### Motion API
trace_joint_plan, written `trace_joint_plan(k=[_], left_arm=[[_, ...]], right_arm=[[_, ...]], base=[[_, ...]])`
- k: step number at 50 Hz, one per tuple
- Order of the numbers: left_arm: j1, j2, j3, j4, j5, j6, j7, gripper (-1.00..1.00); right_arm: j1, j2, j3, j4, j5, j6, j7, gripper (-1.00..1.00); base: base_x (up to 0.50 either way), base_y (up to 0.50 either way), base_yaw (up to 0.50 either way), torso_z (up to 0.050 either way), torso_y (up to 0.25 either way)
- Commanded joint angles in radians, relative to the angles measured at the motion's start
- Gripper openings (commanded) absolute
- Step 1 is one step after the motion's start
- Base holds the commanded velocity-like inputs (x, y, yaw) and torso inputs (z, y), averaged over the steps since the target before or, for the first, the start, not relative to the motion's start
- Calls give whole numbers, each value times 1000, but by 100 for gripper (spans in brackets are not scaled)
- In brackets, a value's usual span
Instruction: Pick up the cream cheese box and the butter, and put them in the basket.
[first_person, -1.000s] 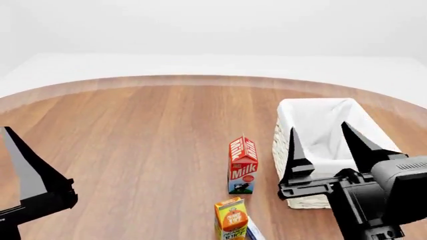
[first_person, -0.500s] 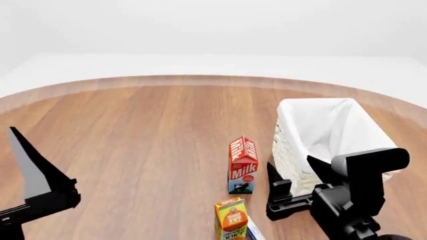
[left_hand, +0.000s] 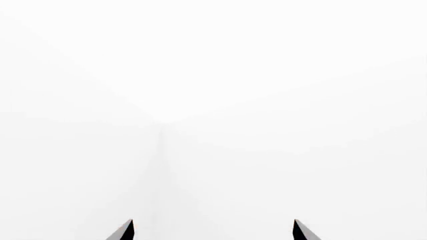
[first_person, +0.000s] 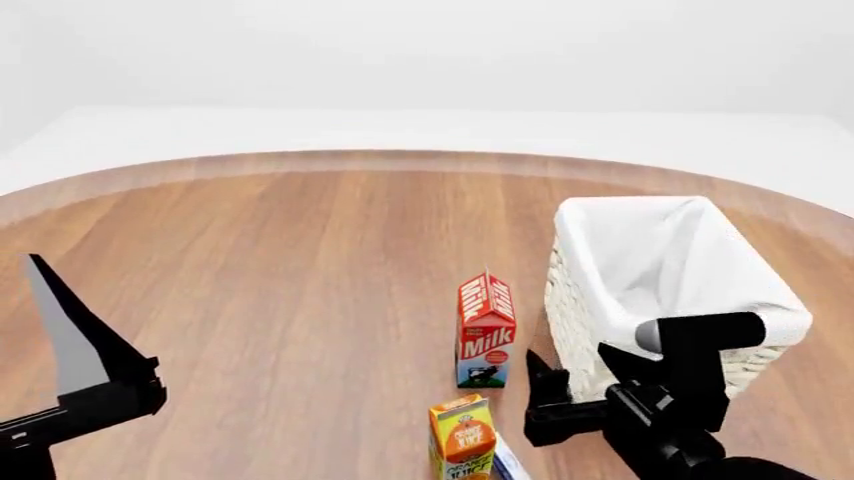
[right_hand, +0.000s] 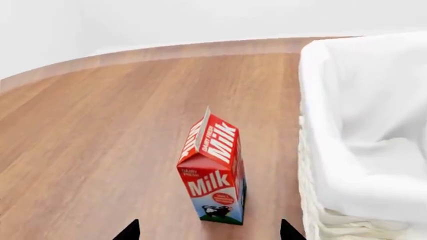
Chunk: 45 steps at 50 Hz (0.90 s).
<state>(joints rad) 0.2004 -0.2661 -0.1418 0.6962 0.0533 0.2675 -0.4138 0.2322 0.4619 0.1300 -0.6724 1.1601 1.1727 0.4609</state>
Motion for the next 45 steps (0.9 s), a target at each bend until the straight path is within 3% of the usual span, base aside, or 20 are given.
trace_joint_plan(k=[1, 45], left_arm=[[1, 17, -21, -1, 7, 1, 16, 100], [1, 1, 1, -13, 13, 3, -3, 100]], right_arm=[[-25, -28, -28, 51, -61, -26, -49, 100], [-91, -15, -151, 153, -207, -124, -126, 100]], base=[[0, 0, 0, 0, 0], [0, 0, 0, 0, 0]])
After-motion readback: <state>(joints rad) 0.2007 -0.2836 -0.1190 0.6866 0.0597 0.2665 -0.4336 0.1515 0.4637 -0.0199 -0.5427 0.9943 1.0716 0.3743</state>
